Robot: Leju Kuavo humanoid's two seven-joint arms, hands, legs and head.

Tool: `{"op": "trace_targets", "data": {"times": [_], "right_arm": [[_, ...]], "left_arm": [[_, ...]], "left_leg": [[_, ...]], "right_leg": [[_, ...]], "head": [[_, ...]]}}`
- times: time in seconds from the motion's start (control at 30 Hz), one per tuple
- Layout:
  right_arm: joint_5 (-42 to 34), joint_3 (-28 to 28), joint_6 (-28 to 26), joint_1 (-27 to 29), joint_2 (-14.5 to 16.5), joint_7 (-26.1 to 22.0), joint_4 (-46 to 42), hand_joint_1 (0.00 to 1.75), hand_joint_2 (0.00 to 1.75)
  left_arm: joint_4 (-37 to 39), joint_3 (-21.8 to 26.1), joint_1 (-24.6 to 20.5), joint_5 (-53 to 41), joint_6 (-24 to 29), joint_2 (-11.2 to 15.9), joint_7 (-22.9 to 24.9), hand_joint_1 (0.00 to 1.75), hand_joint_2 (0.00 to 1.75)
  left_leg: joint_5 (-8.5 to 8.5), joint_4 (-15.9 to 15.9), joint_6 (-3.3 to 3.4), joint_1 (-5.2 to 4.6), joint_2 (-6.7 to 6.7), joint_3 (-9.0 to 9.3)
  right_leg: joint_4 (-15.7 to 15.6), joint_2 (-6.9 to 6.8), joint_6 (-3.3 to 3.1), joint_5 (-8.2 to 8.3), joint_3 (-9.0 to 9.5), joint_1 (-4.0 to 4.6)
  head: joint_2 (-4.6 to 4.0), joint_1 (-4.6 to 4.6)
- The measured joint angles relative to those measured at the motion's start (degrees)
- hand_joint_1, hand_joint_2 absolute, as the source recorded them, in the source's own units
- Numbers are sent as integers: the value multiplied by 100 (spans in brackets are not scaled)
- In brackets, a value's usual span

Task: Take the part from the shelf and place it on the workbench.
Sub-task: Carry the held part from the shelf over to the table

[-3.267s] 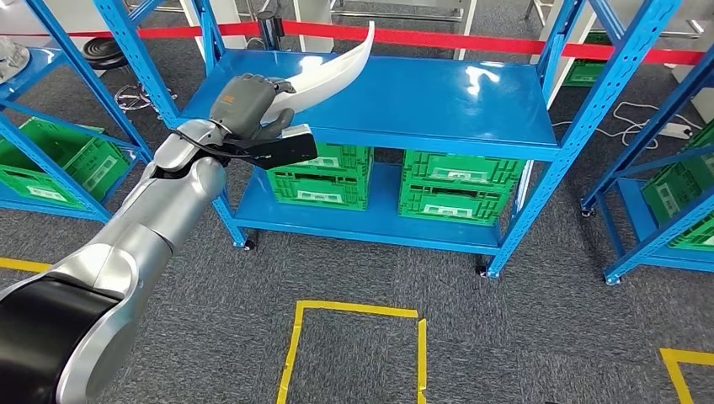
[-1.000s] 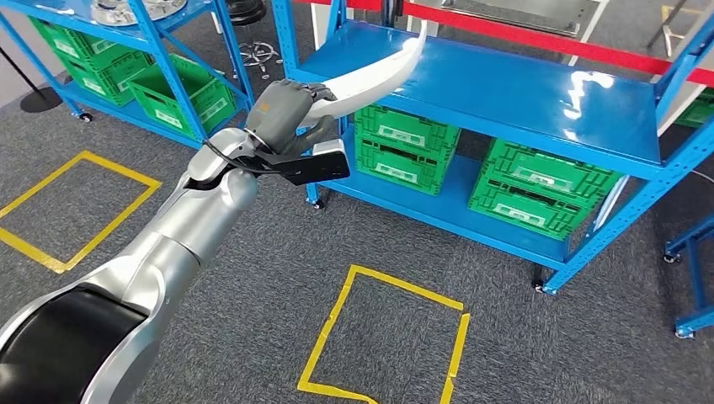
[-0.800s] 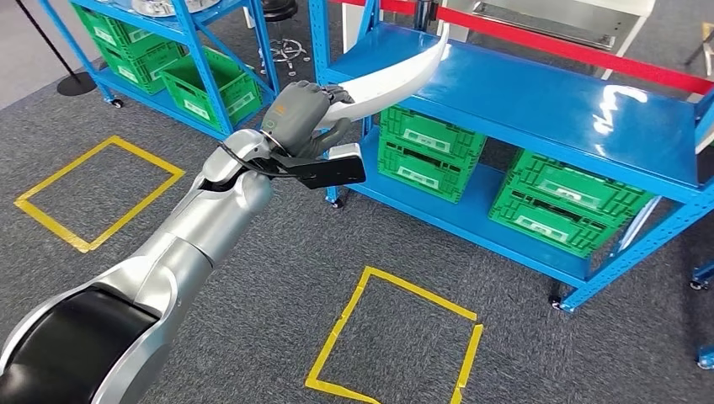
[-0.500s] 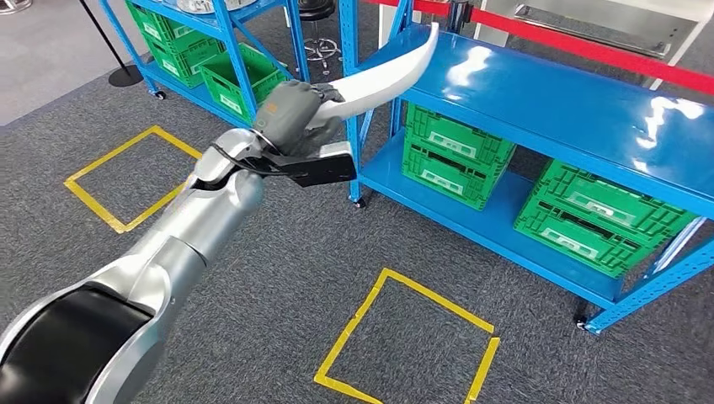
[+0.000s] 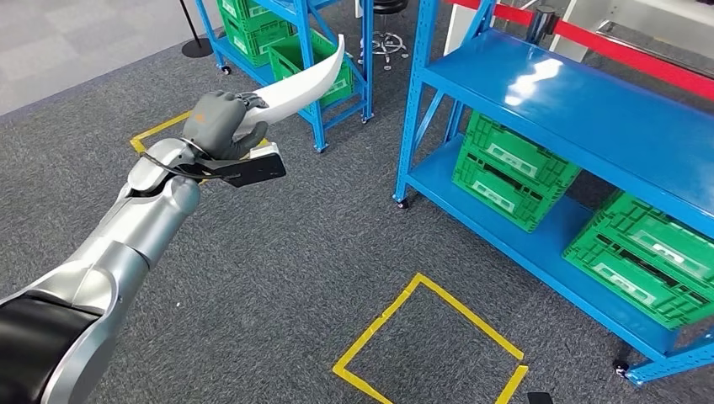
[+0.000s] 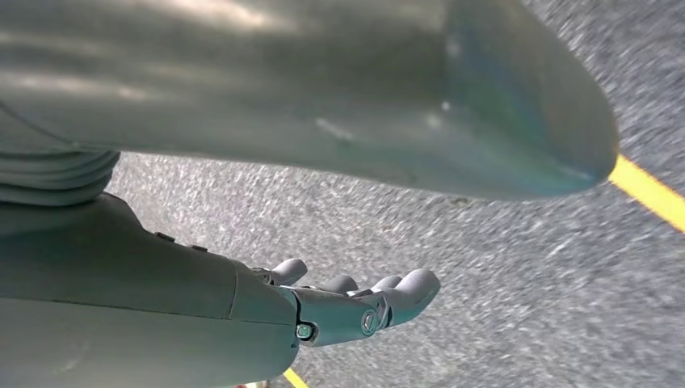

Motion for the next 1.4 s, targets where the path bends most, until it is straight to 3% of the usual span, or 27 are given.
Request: {"op": "trace_targets", "data": {"times": [0.07, 0.1, 0.17, 0.2, 0.27, 0.33, 0.4, 0.47, 0.5, 0.53, 0.6, 0.67, 0.7, 0.73, 0.77, 0.83, 0.9, 0.97, 1.0, 1.07, 1.13, 1.17, 1.2, 1.23, 1.27, 1.33, 1.4], "right_arm": [[7, 3, 43, -30, 0, 31, 1, 0, 0], [19, 6, 66, -32, 1, 50, 1, 0, 0], [41, 14, 95, -33, 5, 75, 1, 0, 0], [48, 19, 101, -36, 8, 78, 1, 0, 0], [57, 25, 104, -43, 14, 77, 1, 0, 0], [41, 26, 102, -51, 18, 76, 2, 0, 0], [20, 26, 94, -60, 26, 78, 4, 0, 0], [10, 27, 87, -70, 38, 78, 4, 0, 0], [5, 28, 86, -77, 42, 77, 3, 0, 0], [-6, 28, 84, -81, 45, 72, 2, 0, 0], [-32, 28, 81, -68, 44, 52, 2, 0, 0], [-22, 32, 83, -44, 44, 10, 2, 0, 0], [-5, 40, 79, -38, 44, -19, 1, 0, 0], [1, 48, 68, -37, 44, -54, 1, 0, 0], [-13, 56, 51, -38, 44, -90, 1, 0, 0], [-95, 61, 4, -34, 45, -147, 2, 0, 0], [-175, 61, -26, -19, 47, -157, 3, 0, 0], [-227, 60, -35, -14, 58, -92, 3, 0, 0], [-249, 58, -41, -16, 65, -44, 3, 0, 0], [-275, 55, -59, -9, 78, 49, 3, 0, 0], [-273, 54, -94, 32, 76, 112, 3, 0, 0], [-269, 52, -113, 55, 71, 137, 3, 0, 0], [-265, 51, -128, 69, 66, 151, 3, 0, 0], [-254, 50, -136, 75, 64, 159, 3, 0, 0], [-233, 50, -134, 78, 64, 159, 3, 0, 0], [-158, 50, -130, 87, 66, 160, 3, 0, 0], [-80, 50, -130, 97, 69, 167, 3, 0, 0]], "left_arm": [[8, 0, -74, -28, -19, -8, 52, 175, 175], [15, 0, -97, -40, -27, -17, 70, 175, 175], [37, -1, -96, -58, -40, -24, 80, 175, 175], [50, -1, -93, -63, -46, -20, 84, 175, 175], [65, 0, -100, -65, -46, -8, 90, 175, 175], [64, 0, -120, -64, -24, -1, 95, 175, 175], [53, 0, -129, -68, -2, 13, 92, 175, 175], [43, 0, -127, -72, 6, 52, 87, 175, 175], [42, 0, -128, -72, 8, 79, 86, 175, 175], [39, 0, -134, -72, 7, 95, 86, 175, 175], [29, 0, -144, -72, -14, 105, 93, 175, 175], [17, 0, -115, -81, -69, 99, 119, 175, 175], [8, 0, -85, -95, -95, 104, 138, 175, 175], [-8, 0, -56, -112, -113, 113, 158, 175, 175], [-34, 0, -34, -132, -118, 122, 174, 175, 175], [-116, 1, -20, -170, -109, 144, 197, 175, 175], [-198, 5, -19, -198, -92, 177, 220, 175, 175], [-273, 14, -6, -219, -82, 253, 246, 175, 175], [-321, 22, 2, -225, -77, 297, 255, 175, 175], [-399, 44, 1, -229, -60, 360, 277, 175, 175], [-438, 76, 42, -228, -38, 392, 293, 175, 175], [-454, 96, 99, -227, -27, 408, 294, 175, 175], [-475, 115, 172, -226, -13, 434, 287, 175, 175], [-499, 136, 247, -226, 5, 468, 283, 175, 175], [-528, 155, 314, -226, 28, 510, 279, 175, 175], [-597, 189, 406, -225, 83, 594, 267, 175, 175], [-671, 228, 468, -221, 111, 683, 246, 175, 175]], "left_leg": [[26, -43, 55, 38, -126, 23], [28, -42, 71, 44, -194, 21], [25, -26, 79, 48, -355, 19], [22, -11, 74, 53, -439, 18], [1, 41, 42, 77, -612, 15], [-30, 117, -29, 95, -775, -28], [-24, 146, -120, 110, -924, -95], [18, 120, -207, 133, -1042, -141], [7, 147, -235, 124, -963, -171], [-62, 269, -258, 112, -797, -242], [-360, 837, -284, 93, -360, -522], [-624, 1520, -299, 112, -190, -856], [-636, 1665, -298, 116, -167, -926], [-536, 1569, -288, 118, -148, -870], [-365, 1255, -269, 113, -101, -700], [-95, 457, -201, 59, 169, -268], [-37, 96, -125, -15, 324, -70], [-19, 59, -67, -39, 189, -40], [-3, 25, -42, -30, 117, -15], [27, -39, 22, 15, -15, 33], [30, -47, 65, 33, -160, 36], [28, -41, 73, 35, -251, 35], [25, -31, 73, 38, -344, 34], [21, -14, 63, 45, -439, 33], [12, 10, 45, 57, -526, 31], [-21, 87, -22, 81, -689, -4], [-27, 133, -110, 96, -839, -67]], "right_leg": [[504, 413, 37, -264, -244, -23], [888, 538, 48, -423, -444, -24], [1490, 602, 66, -560, -797, -25], [1528, 608, 74, -479, -859, -31], [955, 672, 95, -58, -647, -65], [270, 935, 121, 205, -332, -116], [60, 1068, 94, 196, -232, -121], [32, 921, 7, 219, -221, -105], [11, 851, -37, 237, -209, -106], [-13, 775, -81, 254, -197, -108], [-42, 631, -137, 263, -184, -83], [-44, 464, -163, 252, -181, -52], [-43, 382, -169, 243, -179, -43], [-43, 301, -171, 234, -174, -35], [-42, 226, -168, 223, -163, -29], [-41, 81, -137, 191, -131, -6], [-49, -47, -83, 161, -94, 5], [-66, -170, -24, 134, -49, -2], [-44, -132, 5, 101, -37, -13], [265, 170, 49, -92, -165, -36], [971, 502, 66, -394, -521, -45], [1301, 561, 73, -484, -705, -44], [1466, 585, 77, -476, -819, -44], [1416, 599, 80, -360, -832, -47], [1153, 629, 83, -164, -736, -56], [416, 846, 100, 161, -411, -91], [52, 1010, 83, 225, -235, -104]], "head": [[0, 6], [0, 8], [0, 12], [0, 11], [0, 11], [0, 11], [0, 17], [0, 26], [0, 13], [0, -10], [0, -57], [0, -65], [0, -67], [0, -67], [0, -67], [0, -64], [0, -62], [0, -62], [0, -61], [0, -59], [0, -53], [0, -49], [0, -49], [0, -49], [0, -49], [0, -48], [0, -48]]}}
